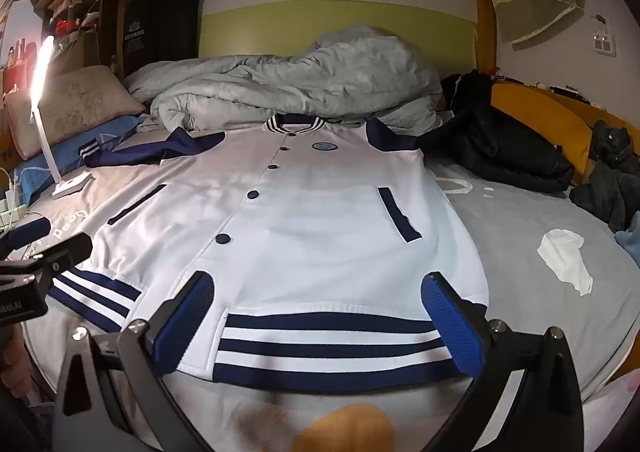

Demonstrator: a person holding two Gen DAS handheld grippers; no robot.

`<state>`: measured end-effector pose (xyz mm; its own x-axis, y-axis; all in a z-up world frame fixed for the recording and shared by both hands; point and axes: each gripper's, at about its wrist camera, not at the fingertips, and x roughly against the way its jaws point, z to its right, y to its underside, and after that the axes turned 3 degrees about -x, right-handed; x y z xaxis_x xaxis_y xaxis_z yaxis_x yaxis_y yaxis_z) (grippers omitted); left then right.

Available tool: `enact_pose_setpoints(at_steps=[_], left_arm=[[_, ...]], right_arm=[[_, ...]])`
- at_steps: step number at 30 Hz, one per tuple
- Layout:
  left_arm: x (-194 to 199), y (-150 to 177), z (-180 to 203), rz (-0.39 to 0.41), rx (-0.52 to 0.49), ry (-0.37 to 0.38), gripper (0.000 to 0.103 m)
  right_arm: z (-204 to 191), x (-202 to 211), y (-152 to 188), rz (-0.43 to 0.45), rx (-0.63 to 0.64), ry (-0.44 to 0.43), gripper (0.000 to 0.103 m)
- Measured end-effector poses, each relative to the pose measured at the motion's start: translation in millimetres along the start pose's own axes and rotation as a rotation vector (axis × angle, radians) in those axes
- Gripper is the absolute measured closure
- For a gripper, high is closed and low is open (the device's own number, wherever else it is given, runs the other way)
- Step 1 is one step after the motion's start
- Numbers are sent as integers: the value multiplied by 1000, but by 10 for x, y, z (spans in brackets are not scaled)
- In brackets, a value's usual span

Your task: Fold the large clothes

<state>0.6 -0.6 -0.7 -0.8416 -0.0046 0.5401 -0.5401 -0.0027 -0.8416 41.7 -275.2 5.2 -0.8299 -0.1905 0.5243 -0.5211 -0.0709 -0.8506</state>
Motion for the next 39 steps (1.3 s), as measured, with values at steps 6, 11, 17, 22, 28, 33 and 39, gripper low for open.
enact_pose_setpoints(at_steps=[6, 11, 17, 22, 28, 33, 39], left_arm=[[-12, -1, 28, 7, -4, -16, 0], [-9, -24, -1, 11, 4, -22, 0], [-6, 28, 35, 16, -27, -29, 0], [-5, 29, 49, 18, -46, -39, 0], [21, 26, 53, 33, -51, -39, 0], [24, 35, 47, 33, -52, -37, 0], [26, 34, 47, 34, -50, -35, 0]], right_arm=[[24, 12, 8, 6, 6, -2, 0], [-41, -29, 78, 0, 17, 12, 0], [-35, -27, 22, -5, 22, 1, 0], [-30, -16, 16, -5, 19, 0, 0], [-21, -2, 8, -3, 14, -1, 0], [-19, 1, 10, -2, 16, -1, 0], [-12, 21, 12, 6, 18, 2, 0]])
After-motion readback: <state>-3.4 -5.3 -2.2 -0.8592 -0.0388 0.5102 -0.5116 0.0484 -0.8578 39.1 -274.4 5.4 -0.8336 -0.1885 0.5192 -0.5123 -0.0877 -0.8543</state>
